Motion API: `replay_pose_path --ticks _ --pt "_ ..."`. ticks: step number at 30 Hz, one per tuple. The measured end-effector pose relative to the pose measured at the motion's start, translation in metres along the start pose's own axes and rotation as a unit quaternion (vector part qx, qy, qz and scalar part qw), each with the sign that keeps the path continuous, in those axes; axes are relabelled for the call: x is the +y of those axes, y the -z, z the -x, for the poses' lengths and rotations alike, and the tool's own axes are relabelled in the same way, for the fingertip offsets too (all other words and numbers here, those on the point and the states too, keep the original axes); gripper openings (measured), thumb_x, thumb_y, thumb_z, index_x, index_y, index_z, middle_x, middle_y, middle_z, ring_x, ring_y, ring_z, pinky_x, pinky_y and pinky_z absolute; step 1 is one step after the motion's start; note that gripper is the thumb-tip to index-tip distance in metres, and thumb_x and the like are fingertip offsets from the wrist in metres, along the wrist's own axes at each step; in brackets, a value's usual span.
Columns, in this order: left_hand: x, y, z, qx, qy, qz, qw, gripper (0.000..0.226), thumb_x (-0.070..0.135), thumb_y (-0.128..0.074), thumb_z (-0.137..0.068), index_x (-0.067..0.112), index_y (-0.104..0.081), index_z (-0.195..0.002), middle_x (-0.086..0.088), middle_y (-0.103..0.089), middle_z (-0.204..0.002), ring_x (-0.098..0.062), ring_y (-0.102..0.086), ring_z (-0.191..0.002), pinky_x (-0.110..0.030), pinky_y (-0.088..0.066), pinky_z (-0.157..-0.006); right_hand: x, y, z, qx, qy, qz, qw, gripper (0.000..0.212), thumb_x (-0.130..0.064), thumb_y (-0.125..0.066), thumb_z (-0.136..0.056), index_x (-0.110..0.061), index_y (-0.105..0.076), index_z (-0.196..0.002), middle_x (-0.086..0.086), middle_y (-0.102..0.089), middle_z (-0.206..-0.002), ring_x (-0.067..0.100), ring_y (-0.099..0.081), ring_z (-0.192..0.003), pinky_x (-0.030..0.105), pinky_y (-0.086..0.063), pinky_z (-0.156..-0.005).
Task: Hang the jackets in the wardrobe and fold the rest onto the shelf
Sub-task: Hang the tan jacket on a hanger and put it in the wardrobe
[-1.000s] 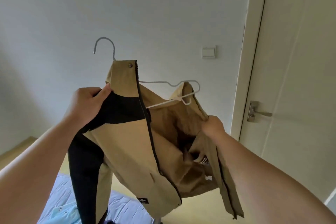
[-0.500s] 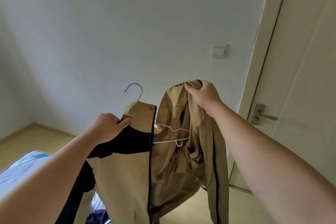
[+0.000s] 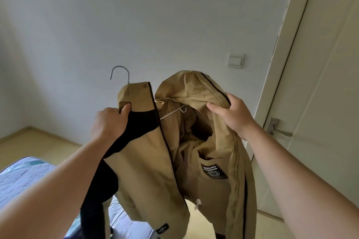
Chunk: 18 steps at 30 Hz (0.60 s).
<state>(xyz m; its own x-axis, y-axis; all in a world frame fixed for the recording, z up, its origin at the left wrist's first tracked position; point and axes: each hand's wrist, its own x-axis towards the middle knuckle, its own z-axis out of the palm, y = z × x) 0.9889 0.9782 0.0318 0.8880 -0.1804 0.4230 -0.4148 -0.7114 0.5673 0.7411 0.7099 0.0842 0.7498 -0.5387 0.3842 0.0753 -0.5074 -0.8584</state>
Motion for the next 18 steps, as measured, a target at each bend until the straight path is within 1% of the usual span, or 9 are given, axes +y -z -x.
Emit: replay_pose_path --ticks 4,7,8,10,12,13,14,16,18 --pt "0.027 -0.008 0.009 0.003 -0.013 0.074 0.997 0.075 0.075 -0.038 -0.087 0.012 -0.054 -0.050 0.000 -0.053 -0.044 -0.022 -0.056 -0.047 -0.029 -0.037 -0.047 -0.008 0.001 0.012 -0.234 -0.027 -0.077 0.969 0.041 -0.048 -0.082 -0.080 -0.042 -0.067 -0.117 -0.004 -0.073 -0.114 0.021 -0.070 -0.108 0.037 -0.059 -0.090" --pt "0.044 -0.008 0.017 0.026 -0.045 0.092 0.994 0.074 0.074 -0.040 -0.087 0.013 -0.052 -0.049 0.000 -0.050 -0.042 -0.019 -0.053 -0.046 -0.028 -0.034 -0.047 -0.008 0.008 0.016 -0.390 -0.086 0.066 0.914 0.048 -0.043 -0.076 -0.080 -0.052 -0.062 -0.125 -0.007 -0.068 -0.119 0.012 -0.066 -0.111 0.027 -0.055 -0.088" --pt "0.047 -0.005 0.018 0.031 -0.065 0.091 0.993 0.073 0.073 -0.040 -0.088 0.013 -0.052 -0.048 0.000 -0.050 -0.042 -0.017 -0.052 -0.046 -0.028 -0.033 -0.047 -0.006 0.010 0.015 -0.365 -0.091 0.107 0.920 0.050 -0.030 -0.074 -0.078 -0.053 -0.064 -0.121 -0.008 -0.066 -0.121 0.010 -0.064 -0.110 0.025 -0.054 -0.088" --pt "0.051 0.000 0.020 0.034 -0.115 0.084 0.989 0.070 0.072 -0.038 -0.087 0.015 -0.051 -0.048 0.001 -0.048 -0.041 -0.016 -0.051 -0.047 -0.029 -0.032 -0.048 -0.002 0.012 0.013 -0.184 -0.076 0.164 0.966 0.049 -0.008 -0.064 -0.076 -0.043 -0.069 -0.110 -0.002 -0.062 -0.122 0.012 -0.062 -0.105 0.024 -0.051 -0.084" --pt "0.054 0.005 0.022 0.030 -0.159 0.076 0.984 0.068 0.073 -0.038 -0.086 0.018 -0.049 -0.047 0.004 -0.047 -0.042 -0.014 -0.051 -0.047 -0.028 -0.034 -0.050 0.000 0.015 0.011 0.028 -0.008 0.252 0.967 0.043 -0.010 -0.062 -0.081 -0.034 -0.062 -0.117 0.003 -0.053 -0.127 0.022 -0.053 -0.116 0.031 -0.046 -0.090" --pt "0.056 0.005 0.023 0.029 -0.179 0.071 0.981 0.068 0.073 -0.038 -0.086 0.019 -0.048 -0.047 0.005 -0.046 -0.041 -0.012 -0.050 -0.046 -0.028 -0.033 -0.050 0.003 0.016 0.010 0.078 0.016 0.298 0.951 0.045 -0.020 -0.064 -0.085 -0.032 -0.055 -0.128 0.003 -0.047 -0.133 0.025 -0.046 -0.125 0.037 -0.043 -0.098" --pt "0.058 0.006 0.025 0.031 -0.198 0.067 0.977 0.067 0.074 -0.039 -0.086 0.020 -0.045 -0.046 0.005 -0.044 -0.041 -0.010 -0.048 -0.045 -0.027 -0.033 -0.049 0.005 0.017 0.009 0.082 0.029 0.339 0.937 0.050 -0.035 -0.062 -0.090 -0.031 -0.048 -0.138 0.001 -0.044 -0.141 0.026 -0.039 -0.134 0.043 -0.039 -0.105" --pt "0.061 0.006 0.028 0.039 -0.235 0.059 0.969 0.067 0.074 -0.041 -0.086 0.021 -0.038 -0.046 0.007 -0.038 -0.040 -0.007 -0.043 -0.043 -0.025 -0.029 -0.048 0.005 0.017 0.008 -0.011 0.019 0.383 0.924 0.059 -0.063 -0.046 -0.096 -0.033 -0.042 -0.146 -0.007 -0.044 -0.150 0.021 -0.038 -0.141 0.049 -0.033 -0.112" --pt "0.062 0.007 0.030 0.044 -0.266 0.053 0.961 0.066 0.074 -0.041 -0.087 0.022 -0.034 -0.046 0.008 -0.035 -0.041 -0.007 -0.041 -0.042 -0.024 -0.027 -0.047 0.004 0.015 0.011 -0.100 -0.004 0.350 0.931 0.058 -0.069 -0.032 -0.097 -0.034 -0.053 -0.139 -0.012 -0.056 -0.141 0.016 -0.049 -0.133 0.049 -0.039 -0.109"
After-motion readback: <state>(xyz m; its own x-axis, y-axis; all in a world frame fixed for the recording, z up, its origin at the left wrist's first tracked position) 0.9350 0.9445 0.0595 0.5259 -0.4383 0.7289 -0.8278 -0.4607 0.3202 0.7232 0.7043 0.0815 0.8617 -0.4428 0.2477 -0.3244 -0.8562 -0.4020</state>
